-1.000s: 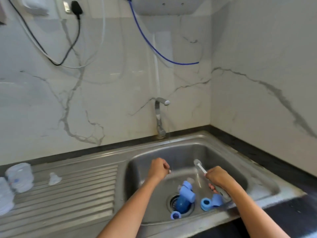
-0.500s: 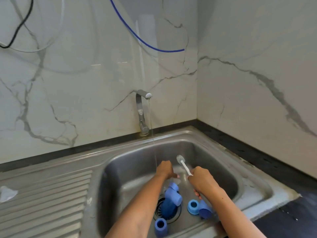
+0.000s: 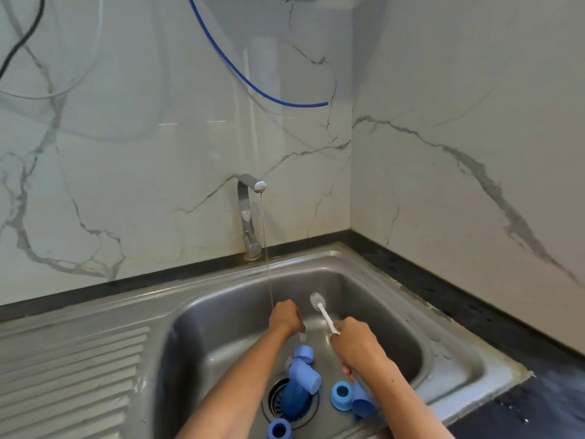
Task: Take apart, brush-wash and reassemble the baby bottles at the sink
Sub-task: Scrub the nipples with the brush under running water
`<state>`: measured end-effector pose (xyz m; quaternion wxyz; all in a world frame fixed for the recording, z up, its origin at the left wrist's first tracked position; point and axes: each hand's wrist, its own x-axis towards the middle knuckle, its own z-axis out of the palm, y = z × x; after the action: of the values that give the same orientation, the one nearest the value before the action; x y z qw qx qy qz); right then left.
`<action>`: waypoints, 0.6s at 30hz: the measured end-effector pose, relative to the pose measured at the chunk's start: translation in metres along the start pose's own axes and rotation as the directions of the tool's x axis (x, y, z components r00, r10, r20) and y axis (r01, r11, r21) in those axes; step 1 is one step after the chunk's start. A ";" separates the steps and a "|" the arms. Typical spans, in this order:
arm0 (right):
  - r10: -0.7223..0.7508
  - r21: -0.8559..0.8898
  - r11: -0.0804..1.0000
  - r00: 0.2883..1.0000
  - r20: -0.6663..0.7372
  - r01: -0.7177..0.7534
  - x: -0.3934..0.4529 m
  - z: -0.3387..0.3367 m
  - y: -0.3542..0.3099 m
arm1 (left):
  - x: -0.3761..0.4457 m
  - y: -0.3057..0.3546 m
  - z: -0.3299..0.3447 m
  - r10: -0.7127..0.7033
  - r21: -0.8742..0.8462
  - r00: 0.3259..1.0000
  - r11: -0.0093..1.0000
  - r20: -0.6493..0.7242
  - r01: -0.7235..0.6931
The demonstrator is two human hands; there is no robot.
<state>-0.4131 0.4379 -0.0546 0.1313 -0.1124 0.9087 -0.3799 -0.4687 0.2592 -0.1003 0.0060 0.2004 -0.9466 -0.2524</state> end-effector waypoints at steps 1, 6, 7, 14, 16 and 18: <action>0.000 0.005 1.000 1.000 0.005 0.000 -0.001 0.000 -0.001 | -0.006 -0.004 -0.006 -0.036 -0.087 0.999 0.996 0.005 0.036; -0.016 0.015 1.000 1.000 0.023 0.016 -0.007 -0.004 -0.006 | -0.039 -0.023 -0.033 -0.203 -0.470 0.978 0.859 0.056 0.205; -0.017 0.014 1.000 0.999 0.035 0.016 -0.010 -0.005 -0.008 | -0.050 -0.025 -0.040 -0.219 -0.536 0.974 0.815 0.066 0.219; -0.061 0.065 0.997 0.989 0.138 0.052 -0.025 -0.013 -0.018 | -0.117 -0.028 -0.079 -0.251 -0.791 0.948 0.531 0.196 0.304; -0.080 0.088 0.994 0.983 0.163 0.066 -0.029 -0.013 -0.018 | -0.128 -0.028 -0.078 -0.266 -0.843 0.950 0.464 0.162 0.273; -0.091 0.112 0.991 0.980 0.177 0.072 -0.032 -0.013 -0.017 | -0.131 -0.026 -0.073 -0.280 -0.890 0.951 0.390 0.128 0.235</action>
<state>-0.3849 0.4446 -0.0291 0.2037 -0.1766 0.8664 -0.4204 -0.3299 0.2540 -0.0374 0.0923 0.3157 -0.6241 -0.7087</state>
